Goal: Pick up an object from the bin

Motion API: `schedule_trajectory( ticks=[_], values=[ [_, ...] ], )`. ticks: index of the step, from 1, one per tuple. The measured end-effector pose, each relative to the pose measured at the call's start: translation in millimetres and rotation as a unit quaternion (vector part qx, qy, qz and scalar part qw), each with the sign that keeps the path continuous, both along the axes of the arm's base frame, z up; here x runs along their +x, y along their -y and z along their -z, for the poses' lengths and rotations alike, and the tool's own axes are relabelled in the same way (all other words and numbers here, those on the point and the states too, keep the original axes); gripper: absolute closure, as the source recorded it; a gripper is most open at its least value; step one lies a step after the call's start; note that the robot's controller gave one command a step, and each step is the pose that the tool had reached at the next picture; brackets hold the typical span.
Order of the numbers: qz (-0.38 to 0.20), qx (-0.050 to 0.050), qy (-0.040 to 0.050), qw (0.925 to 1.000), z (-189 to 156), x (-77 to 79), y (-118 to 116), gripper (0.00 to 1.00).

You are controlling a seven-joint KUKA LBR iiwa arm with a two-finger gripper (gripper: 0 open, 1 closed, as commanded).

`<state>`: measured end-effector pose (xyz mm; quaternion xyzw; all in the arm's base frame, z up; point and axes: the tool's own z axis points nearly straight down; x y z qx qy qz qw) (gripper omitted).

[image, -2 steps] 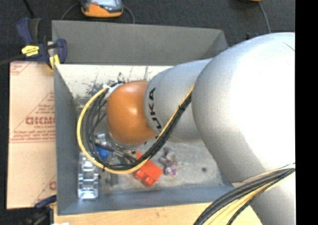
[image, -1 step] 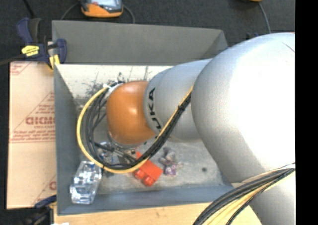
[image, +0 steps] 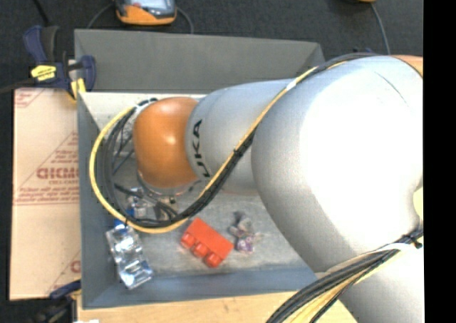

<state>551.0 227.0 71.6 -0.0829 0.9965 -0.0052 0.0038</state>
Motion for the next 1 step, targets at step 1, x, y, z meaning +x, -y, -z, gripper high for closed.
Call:
schedule_trajectory(
  ticks=[1],
  values=[
    [-0.003,0.005,-0.0002,1.0000,0.2,57.2,20.7,1.00]
  ],
)
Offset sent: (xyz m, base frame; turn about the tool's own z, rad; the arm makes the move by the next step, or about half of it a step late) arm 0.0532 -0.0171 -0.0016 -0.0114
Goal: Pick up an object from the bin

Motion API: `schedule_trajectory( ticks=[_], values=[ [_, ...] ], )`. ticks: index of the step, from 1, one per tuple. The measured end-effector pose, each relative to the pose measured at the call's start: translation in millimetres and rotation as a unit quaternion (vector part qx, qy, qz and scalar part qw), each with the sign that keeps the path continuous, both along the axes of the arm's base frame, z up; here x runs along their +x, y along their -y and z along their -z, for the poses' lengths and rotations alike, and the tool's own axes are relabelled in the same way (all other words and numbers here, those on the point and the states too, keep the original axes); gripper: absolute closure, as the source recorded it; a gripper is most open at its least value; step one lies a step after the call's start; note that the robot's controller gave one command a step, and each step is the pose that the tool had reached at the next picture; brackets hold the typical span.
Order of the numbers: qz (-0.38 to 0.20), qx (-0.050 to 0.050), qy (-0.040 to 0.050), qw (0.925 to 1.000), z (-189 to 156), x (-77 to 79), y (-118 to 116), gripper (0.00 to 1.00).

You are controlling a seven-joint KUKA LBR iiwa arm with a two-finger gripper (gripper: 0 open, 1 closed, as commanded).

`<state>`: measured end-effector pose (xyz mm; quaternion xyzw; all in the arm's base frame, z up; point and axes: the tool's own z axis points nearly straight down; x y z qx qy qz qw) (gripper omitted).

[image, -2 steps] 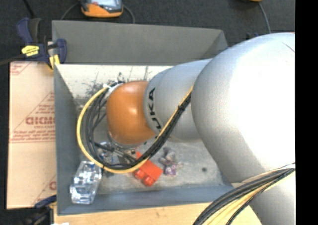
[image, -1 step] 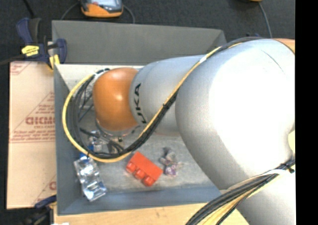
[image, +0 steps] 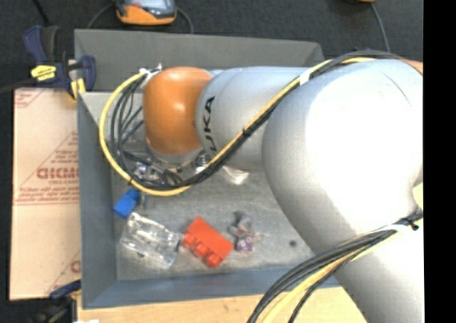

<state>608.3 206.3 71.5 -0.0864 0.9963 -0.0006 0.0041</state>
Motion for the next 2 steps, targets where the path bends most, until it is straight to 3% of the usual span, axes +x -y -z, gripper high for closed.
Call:
schedule_trajectory(
  ticks=[1,2],
  values=[
    [-0.018,0.001,0.0026,0.9998,-145.6,-9.4,-16.9,1.00],
    [-0.017,0.000,-0.0016,0.9999,-140.1,-10.9,-16.4,0.00]
  ],
)
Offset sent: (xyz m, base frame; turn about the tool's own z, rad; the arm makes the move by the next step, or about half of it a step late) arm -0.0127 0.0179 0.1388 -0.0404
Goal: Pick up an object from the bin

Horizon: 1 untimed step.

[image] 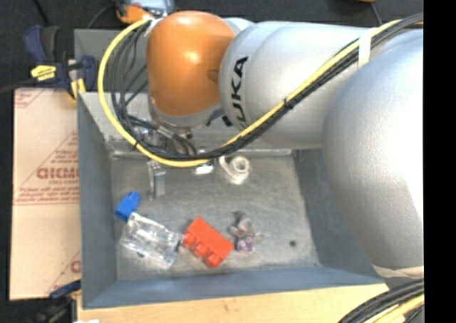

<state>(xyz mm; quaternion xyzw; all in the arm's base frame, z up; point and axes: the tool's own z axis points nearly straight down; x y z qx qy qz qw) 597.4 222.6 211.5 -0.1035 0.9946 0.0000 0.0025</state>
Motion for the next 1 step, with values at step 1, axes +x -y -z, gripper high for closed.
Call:
schedule_trajectory(
  ticks=[1],
  values=[
    [-0.109,0.000,0.0030,0.9940,-57.0,40.8,0.3,0.00]
  ],
)
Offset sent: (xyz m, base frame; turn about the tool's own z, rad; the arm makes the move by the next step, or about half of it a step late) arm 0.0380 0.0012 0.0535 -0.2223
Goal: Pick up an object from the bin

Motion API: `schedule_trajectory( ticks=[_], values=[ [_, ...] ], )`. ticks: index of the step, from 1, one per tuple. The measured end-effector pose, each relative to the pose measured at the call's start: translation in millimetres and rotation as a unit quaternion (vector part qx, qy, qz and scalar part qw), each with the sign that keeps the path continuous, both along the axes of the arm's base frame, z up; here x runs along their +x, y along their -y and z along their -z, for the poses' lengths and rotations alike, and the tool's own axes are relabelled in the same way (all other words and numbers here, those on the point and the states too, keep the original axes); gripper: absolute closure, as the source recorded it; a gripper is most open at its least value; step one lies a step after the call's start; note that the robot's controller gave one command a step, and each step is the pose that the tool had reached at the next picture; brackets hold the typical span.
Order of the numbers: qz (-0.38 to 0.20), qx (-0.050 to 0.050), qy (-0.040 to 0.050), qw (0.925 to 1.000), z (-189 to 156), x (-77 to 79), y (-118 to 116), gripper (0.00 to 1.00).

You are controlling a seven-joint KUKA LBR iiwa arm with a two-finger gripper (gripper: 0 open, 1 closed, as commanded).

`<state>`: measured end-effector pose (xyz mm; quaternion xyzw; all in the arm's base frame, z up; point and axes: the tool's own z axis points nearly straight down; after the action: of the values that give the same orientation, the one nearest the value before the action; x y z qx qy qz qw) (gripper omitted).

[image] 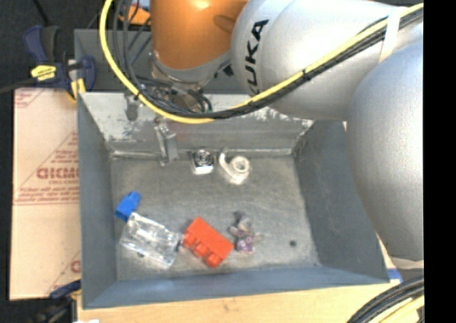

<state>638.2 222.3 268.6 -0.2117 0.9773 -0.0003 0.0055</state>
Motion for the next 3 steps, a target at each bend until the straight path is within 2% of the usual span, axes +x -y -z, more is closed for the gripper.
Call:
schedule_trajectory(
  ticks=[1,2,3],
  values=[
    [-0.070,-0.002,-0.0067,0.9975,160.5,-14.4,3.8,0.00],
    [-0.147,-0.003,-0.0020,0.9891,195.7,-54.4,-11.4,0.00],
    [-0.146,-0.001,0.0001,0.9892,194.9,-54.1,-13.4,1.00]
  ],
)
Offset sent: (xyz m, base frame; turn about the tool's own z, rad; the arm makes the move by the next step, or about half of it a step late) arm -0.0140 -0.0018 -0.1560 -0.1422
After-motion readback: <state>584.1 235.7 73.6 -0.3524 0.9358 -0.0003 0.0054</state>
